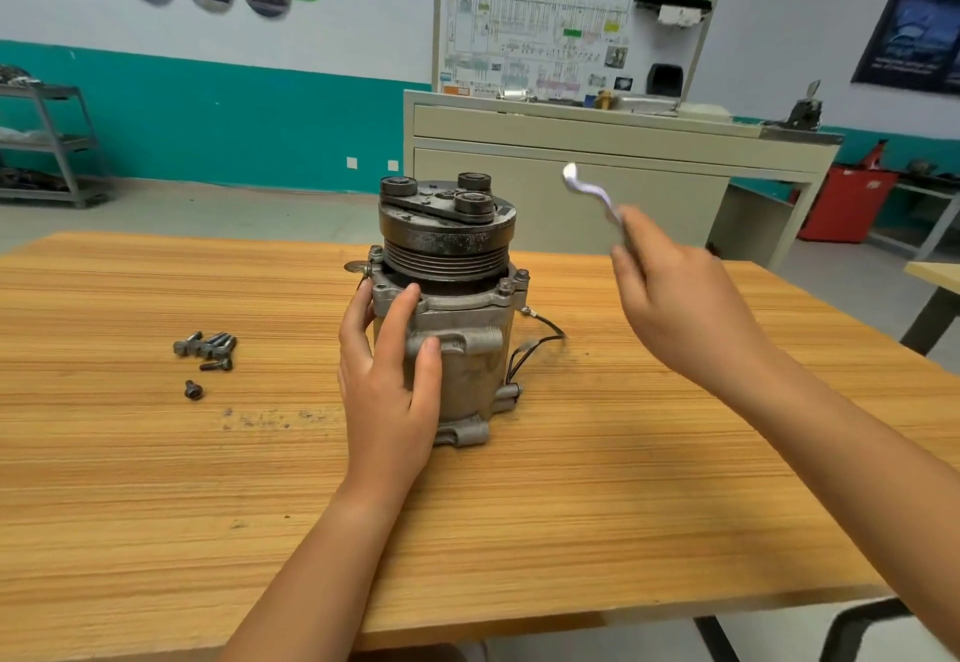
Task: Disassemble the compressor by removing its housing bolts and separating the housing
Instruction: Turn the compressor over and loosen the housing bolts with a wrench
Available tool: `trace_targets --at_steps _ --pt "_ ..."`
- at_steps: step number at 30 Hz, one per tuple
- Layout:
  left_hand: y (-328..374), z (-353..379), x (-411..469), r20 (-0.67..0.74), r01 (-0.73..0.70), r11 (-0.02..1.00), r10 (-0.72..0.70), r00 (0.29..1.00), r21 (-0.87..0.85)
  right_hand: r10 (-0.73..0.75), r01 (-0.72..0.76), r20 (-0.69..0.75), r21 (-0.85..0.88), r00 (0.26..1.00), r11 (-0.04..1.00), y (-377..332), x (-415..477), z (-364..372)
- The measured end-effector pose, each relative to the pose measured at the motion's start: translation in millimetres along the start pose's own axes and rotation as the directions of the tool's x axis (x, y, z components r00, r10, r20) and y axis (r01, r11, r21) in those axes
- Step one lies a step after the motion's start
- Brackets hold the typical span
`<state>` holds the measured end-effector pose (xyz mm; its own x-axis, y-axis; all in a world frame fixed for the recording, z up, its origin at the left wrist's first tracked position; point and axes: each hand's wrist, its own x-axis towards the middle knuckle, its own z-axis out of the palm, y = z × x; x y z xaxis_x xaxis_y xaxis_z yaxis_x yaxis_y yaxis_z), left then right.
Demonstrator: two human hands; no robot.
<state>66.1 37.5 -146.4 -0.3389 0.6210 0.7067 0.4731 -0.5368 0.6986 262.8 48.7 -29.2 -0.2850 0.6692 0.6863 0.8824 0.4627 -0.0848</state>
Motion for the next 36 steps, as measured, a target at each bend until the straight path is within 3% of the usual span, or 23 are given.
trace_targets --at_steps 5,12,18,24,27,32,36 --pt "1.1 -0.4 -0.3 -0.005 0.007 1.000 -0.007 1.000 -0.002 0.046 0.070 0.341 -0.321 0.939 0.945 -21.7 -20.3 -12.4" --pt "2.1 -0.7 -0.8 -0.003 0.008 1.000 -0.009 1.000 -0.004 0.084 0.131 0.435 -0.442 0.896 0.887 -44.8 -9.6 -13.7" --pt "2.2 -0.2 -0.6 -0.004 0.016 1.000 -0.016 1.000 -0.013 0.107 0.292 0.541 -0.597 0.834 0.748 -72.4 -3.3 -16.0" --pt "2.4 -0.4 -0.4 0.001 0.023 1.000 -0.023 1.000 -0.016 -0.041 0.466 0.566 -0.634 0.824 0.617 -63.2 6.1 -17.2" --pt "1.2 -0.8 0.3 0.000 0.017 1.000 -0.017 1.000 -0.006 -0.132 0.564 0.612 -0.595 0.779 0.573 -49.2 12.5 -22.6" --pt "3.4 -2.3 1.9 0.016 0.017 1.000 -0.017 1.000 0.010 -0.195 0.622 0.632 -0.574 0.750 0.533 -19.7 32.6 -20.4" --pt "-0.4 -4.2 2.3 0.030 -0.011 0.999 0.010 1.000 0.040 -0.251 0.562 0.551 -0.520 0.796 0.643 2.7 50.8 7.6"
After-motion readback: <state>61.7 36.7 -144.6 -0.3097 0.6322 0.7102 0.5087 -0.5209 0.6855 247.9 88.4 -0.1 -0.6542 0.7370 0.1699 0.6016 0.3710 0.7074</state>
